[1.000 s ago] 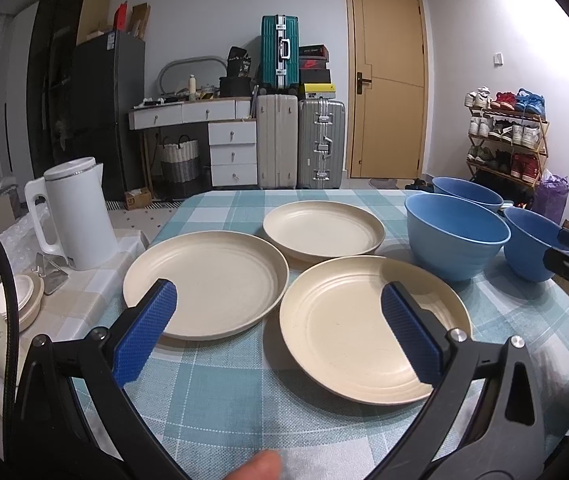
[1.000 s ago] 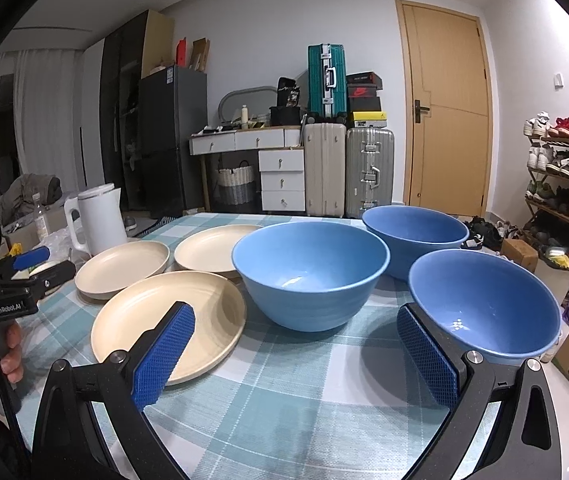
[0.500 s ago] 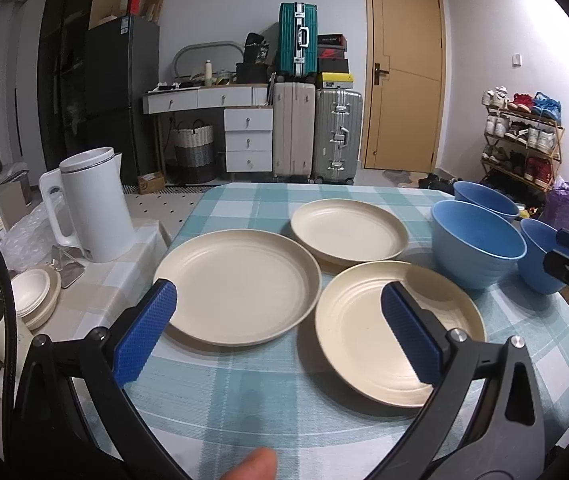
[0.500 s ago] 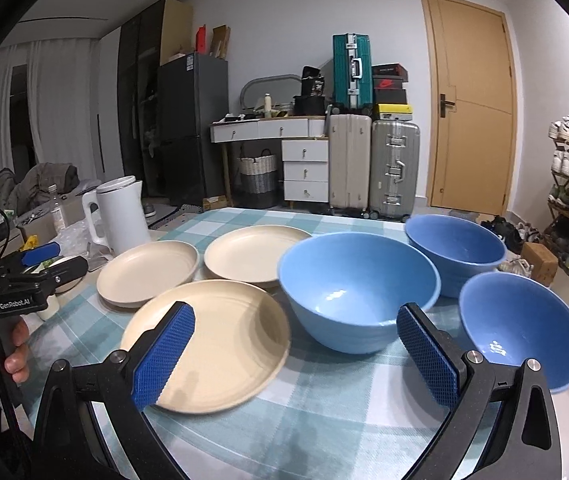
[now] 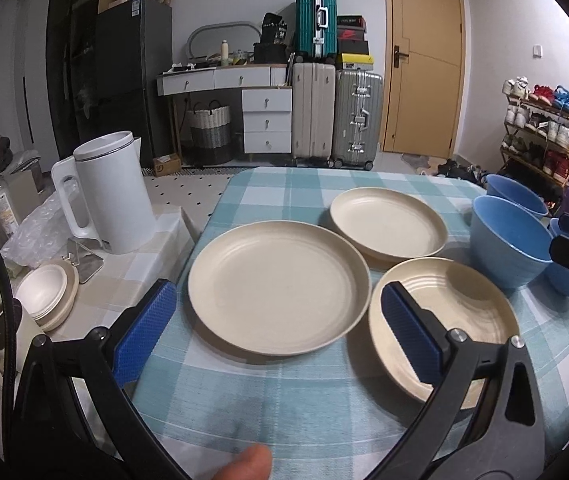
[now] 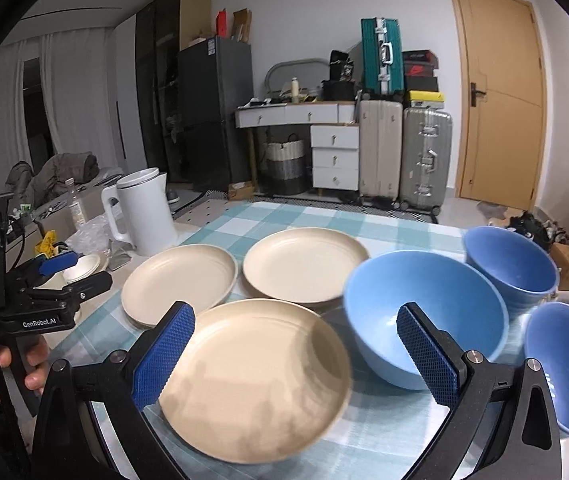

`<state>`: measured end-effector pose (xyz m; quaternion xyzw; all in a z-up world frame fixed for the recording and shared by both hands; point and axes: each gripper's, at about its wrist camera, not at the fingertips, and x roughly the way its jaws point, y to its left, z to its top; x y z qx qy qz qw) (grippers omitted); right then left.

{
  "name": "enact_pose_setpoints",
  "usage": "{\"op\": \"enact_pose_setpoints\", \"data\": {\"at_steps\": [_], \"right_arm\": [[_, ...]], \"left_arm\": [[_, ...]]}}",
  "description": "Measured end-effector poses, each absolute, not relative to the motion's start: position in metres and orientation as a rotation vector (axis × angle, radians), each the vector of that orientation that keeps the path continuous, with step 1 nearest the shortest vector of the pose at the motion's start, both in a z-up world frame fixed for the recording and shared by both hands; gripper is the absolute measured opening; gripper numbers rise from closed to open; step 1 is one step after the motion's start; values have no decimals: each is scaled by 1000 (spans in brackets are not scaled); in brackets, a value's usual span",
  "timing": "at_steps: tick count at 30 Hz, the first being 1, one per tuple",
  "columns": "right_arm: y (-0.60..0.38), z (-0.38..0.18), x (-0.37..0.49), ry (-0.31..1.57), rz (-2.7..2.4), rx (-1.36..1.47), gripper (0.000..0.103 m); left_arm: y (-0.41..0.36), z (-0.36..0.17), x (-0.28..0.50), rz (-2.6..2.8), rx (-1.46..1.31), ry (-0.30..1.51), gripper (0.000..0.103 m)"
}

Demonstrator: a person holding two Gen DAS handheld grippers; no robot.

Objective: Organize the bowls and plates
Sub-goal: 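Move the right tool toward the nearest cream plate's rim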

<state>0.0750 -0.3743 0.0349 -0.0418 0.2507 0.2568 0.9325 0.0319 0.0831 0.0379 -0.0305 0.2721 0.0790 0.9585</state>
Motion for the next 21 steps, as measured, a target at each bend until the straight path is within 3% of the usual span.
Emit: {"op": "enact_pose_setpoints", "data": {"at_steps": [15,21], "right_arm": [[-317,25,126,591,589,-81,102],[-288,9,145,656,631,-113,97]], "left_arm": [[134,17,76,247,-140,651,102],[153,6,89,249,-157,672,100]]}}
